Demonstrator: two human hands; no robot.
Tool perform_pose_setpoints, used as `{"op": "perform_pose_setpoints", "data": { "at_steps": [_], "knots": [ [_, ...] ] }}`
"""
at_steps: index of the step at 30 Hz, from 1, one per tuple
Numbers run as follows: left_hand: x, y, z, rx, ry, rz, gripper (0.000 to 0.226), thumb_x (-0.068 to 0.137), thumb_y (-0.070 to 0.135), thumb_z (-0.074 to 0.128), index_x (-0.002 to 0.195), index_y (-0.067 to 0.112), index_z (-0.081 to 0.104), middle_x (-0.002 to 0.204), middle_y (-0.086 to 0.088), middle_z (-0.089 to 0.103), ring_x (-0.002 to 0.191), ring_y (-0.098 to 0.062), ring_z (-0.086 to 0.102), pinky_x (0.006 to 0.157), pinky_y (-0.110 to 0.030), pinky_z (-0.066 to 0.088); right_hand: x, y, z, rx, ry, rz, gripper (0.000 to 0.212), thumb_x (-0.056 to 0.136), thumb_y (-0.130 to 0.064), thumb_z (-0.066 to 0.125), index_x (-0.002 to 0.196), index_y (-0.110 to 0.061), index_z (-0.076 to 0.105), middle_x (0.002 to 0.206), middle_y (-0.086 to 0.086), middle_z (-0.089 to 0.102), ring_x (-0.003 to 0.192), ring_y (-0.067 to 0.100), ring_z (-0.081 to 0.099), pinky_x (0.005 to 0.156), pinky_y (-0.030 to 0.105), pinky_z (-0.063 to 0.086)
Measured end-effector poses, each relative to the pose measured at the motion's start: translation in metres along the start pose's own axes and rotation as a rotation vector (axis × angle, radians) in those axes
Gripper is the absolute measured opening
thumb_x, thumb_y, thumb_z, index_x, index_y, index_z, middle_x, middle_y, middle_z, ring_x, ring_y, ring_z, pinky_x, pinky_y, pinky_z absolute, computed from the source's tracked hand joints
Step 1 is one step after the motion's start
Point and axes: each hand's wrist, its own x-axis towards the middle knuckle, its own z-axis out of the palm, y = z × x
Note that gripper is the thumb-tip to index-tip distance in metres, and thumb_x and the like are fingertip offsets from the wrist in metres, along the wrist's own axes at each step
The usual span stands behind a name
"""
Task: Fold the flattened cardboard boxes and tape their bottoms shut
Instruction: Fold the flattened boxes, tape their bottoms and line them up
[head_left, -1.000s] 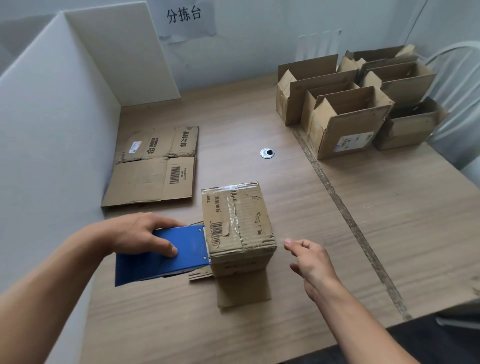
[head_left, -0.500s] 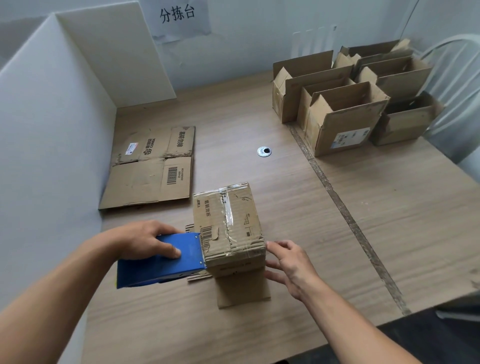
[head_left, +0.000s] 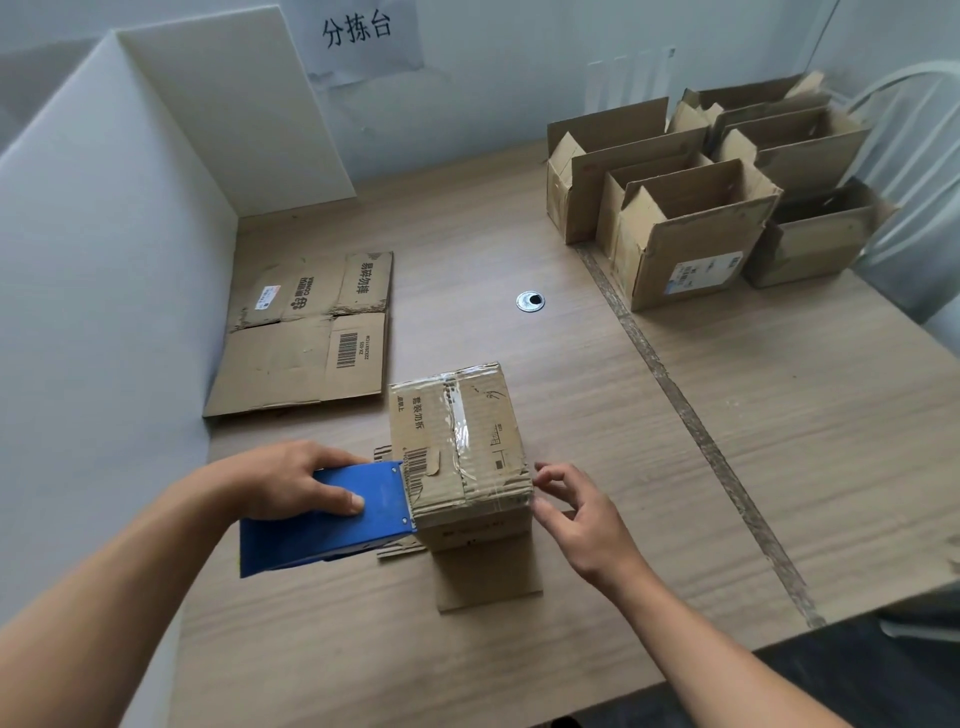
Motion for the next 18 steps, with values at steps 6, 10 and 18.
{"op": "perform_pose_setpoints", "data": {
  "at_steps": [6,10,18],
  "knots": [
    [0.001,-0.002,0.002,0.0,0.005,0.005,0.036,0.086,0.051,0.071,0.112,0.065,0.052,0.112,0.024,0.067,0.1,0.003,0.06,0.087,-0.021,0.044,-0.007,0.01,0.007,-0.072,0.107,-0.001,0.024,0.091,-0.025,0.072,0.109,-0.04,0.069,0.141,-0.016,0.048,0.127,-0.013,0.042,0.096,0.009,0.041],
    [0.0,-0.003,0.003,0.009,0.013,-0.003,0.037,0.086,0.052,0.07,0.115,0.064,0.051,0.111,0.025,0.066,0.098,0.003,0.06,0.082,-0.018,0.042,-0.013,0.012,0.018,0.02,0.144,0.086,0.024,0.091,-0.027,0.071,0.114,-0.035,0.071,0.145,-0.014,0.047,0.132,-0.003,0.042,0.095,-0.004,0.028],
    [-0.001,-0.001,0.004,-0.002,0.01,-0.005,0.038,0.087,0.051,0.07,0.117,0.064,0.051,0.11,0.026,0.065,0.099,0.003,0.06,0.084,-0.02,0.043,-0.021,0.018,0.022,-0.086,0.268,0.074,0.04,0.091,-0.03,0.07,0.131,-0.026,0.063,0.15,-0.004,0.043,0.136,0.014,0.046,0.108,0.027,0.042]
  ]
}}
